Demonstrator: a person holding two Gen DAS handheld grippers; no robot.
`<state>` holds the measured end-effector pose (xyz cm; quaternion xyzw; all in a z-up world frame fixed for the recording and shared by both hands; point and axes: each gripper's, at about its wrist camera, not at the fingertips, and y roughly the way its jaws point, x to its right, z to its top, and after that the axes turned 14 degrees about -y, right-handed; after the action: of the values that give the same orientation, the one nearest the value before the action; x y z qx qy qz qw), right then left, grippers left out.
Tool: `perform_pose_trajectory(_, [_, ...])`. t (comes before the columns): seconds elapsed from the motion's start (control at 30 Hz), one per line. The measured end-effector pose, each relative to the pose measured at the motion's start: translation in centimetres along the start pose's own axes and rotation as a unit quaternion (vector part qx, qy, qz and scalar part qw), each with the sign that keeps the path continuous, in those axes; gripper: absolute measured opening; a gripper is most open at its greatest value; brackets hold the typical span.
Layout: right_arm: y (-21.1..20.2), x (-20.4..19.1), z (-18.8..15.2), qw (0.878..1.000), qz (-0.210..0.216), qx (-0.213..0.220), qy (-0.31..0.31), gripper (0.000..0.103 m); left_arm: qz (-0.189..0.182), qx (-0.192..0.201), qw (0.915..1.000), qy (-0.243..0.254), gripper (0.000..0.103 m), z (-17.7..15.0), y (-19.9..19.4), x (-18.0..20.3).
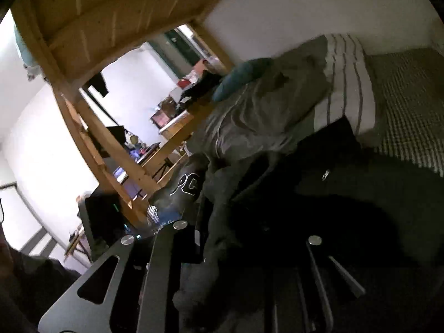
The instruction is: Fold large clothes
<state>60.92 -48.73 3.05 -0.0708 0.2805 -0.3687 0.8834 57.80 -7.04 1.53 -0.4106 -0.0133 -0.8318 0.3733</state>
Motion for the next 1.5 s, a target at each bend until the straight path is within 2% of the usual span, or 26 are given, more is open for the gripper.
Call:
perform_pose_trajectory(0.03, [0.0,0.7,0.1,1.000,-0.005,-0.001,-0.001,0.015,-0.012,0.026,0.9995,-0.015,0.086,1.2,-1.4,-0.7])
perform_pose_trajectory(0.07, [0.0,2.1,0.0,1.000,-0.005,-0.005,0.002,0.015,0.005,0.060,0.9978,-0.027,0.088,2.8,-2.7,-1.6])
perform_pose_trajectory(0.1, [0.3,3.6,-0.2,1.000,-0.008,-0.017,0.003,0.015,0.032,0.072,0.9966,-0.024,0.091,3.4,-2.8,-1.9])
perform_pose_trajectory(0.17, [1.0,6.1,-1.0,0.998,-0.022,-0.057,0.008,0.016,0.132,0.072,0.9884,0.021,0.096,4.5,0.2,-2.9])
perform_pose_trajectory(0.27, [2.9,10.6,-3.9,0.988,-0.067,-0.138,0.032,0.016,0.227,-0.005,0.9689,0.097,0.096,3.2,10.5,-7.1])
perform_pose_trajectory(0.33, [3.8,12.5,-6.1,0.976,-0.103,-0.189,0.042,0.016,0.306,-0.092,0.9419,0.104,0.096,1.0,16.9,-10.7])
perform_pose_trajectory(0.37, [4.0,13.3,-7.5,0.969,-0.117,-0.214,0.048,0.016,0.349,-0.112,0.9257,0.095,0.096,-0.5,19.4,-12.9])
perform_pose_trajectory(0.4, [3.9,14.0,-8.7,0.963,-0.128,-0.230,0.055,0.016,0.369,-0.110,0.9186,0.090,0.096,-1.3,20.3,-14.3])
perform_pose_trajectory(0.5, [2.0,14.3,-10.0,0.970,-0.119,-0.207,0.054,0.015,0.370,-0.077,0.9228,0.076,0.097,-1.8,20.1,-15.6])
perform_pose_trajectory(0.63, [-2.4,11.8,-6.6,0.997,-0.016,-0.070,0.036,0.014,0.363,-0.054,0.9275,0.071,0.097,-2.0,19.2,-15.8])
perform_pose_trajectory(0.67, [-2.8,11.9,-6.3,0.997,-0.021,-0.069,0.027,0.014,0.359,-0.051,0.9299,0.062,0.097,-1.9,19.0,-15.9])
perform_pose_trajectory(0.7, [-2.2,13.0,-6.8,0.991,-0.070,-0.107,0.034,0.014,0.364,-0.051,0.9282,0.055,0.097,-1.7,19.2,-16.2])
perform_pose_trajectory(0.8, [0.6,16.3,-10.5,0.952,-0.179,-0.236,0.075,0.024,0.379,-0.066,0.9203,0.068,0.098,-1.5,20.5,-16.2])
perform_pose_trajectory(0.87, [0.5,15.8,-10.7,0.950,-0.206,-0.222,0.078,0.032,0.390,-0.064,0.9150,0.082,0.098,-2.2,20.5,-15.8])
perform_pose_trajectory(0.9, [-0.2,15.2,-10.2,0.950,-0.225,-0.203,0.078,0.048,0.391,-0.063,0.9147,0.082,0.098,-2.1,20.4,-16.0])
perform_pose_trajectory(0.93, [-0.9,14.7,-9.8,0.949,-0.242,-0.188,0.076,0.074,0.391,-0.063,0.9147,0.083,0.098,-2.0,20.3,-16.3])
perform_pose_trajectory(1.0, [-3.7,13.4,-8.7,0.932,-0.326,-0.146,0.060,0.100,0.392,-0.063,0.9141,0.084,0.098,-1.9,20.4,-16.6])
perform_pose_trajectory(1.07, [-4.4,11.2,-8.1,0.926,-0.343,-0.152,0.038,0.100,0.394,-0.064,0.9127,0.090,0.099,-1.9,20.7,-16.5])
perform_pose_trajectory(1.13, [-3.8,7.1,-7.1,0.900,-0.409,-0.149,-0.023,0.100,0.404,-0.062,0.9073,0.098,0.099,-2.1,21.0,-16.4])
perform_pose_trajectory(1.17, [-4.9,6.1,-6.9,0.897,-0.417,-0.136,-0.043,0.099,0.406,-0.062,0.9064,0.099,0.099,-2.1,21.0,-16.4])
perform_pose_trajectory(1.23, [-5.5,5.0,-6.3,0.880,-0.460,-0.109,-0.036,0.100,0.409,-0.065,0.9048,0.099,0.099,-2.2,21.1,-16.5])
perform_pose_trajectory(1.27, [-6.5,4.8,-6.1,0.863,-0.497,-0.091,-0.010,0.100,0.410,-0.065,0.9042,0.100,0.099,-2.2,21.1,-16.5])
perform_pose_trajectory(1.33, [-7.6,3.9,-5.9,0.852,-0.521,-0.042,0.016,0.100,0.412,-0.065,0.9029,0.103,0.099,-2.2,21.2,-16.5])
perform_pose_trajectory(1.4, [-7.6,1.9,-5.9,0.823,-0.567,-0.029,-0.001,0.100,0.414,-0.064,0.9020,0.104,0.099,-2.3,21.2,-16.5])
perform_pose_trajectory(1.43, [-7.0,1.1,-5.8,0.830,-0.558,-0.023,-0.008,0.100,0.415,-0.063,0.9015,0.106,0.099,-2.3,21.3,-16.5])
perform_pose_trajectory(1.5, [-3.1,0.4,-6.6,0.870,-0.490,-0.060,-0.010,0.100,0.416,-0.061,0.9010,0.107,0.099,-2.4,21.3,-16.5])
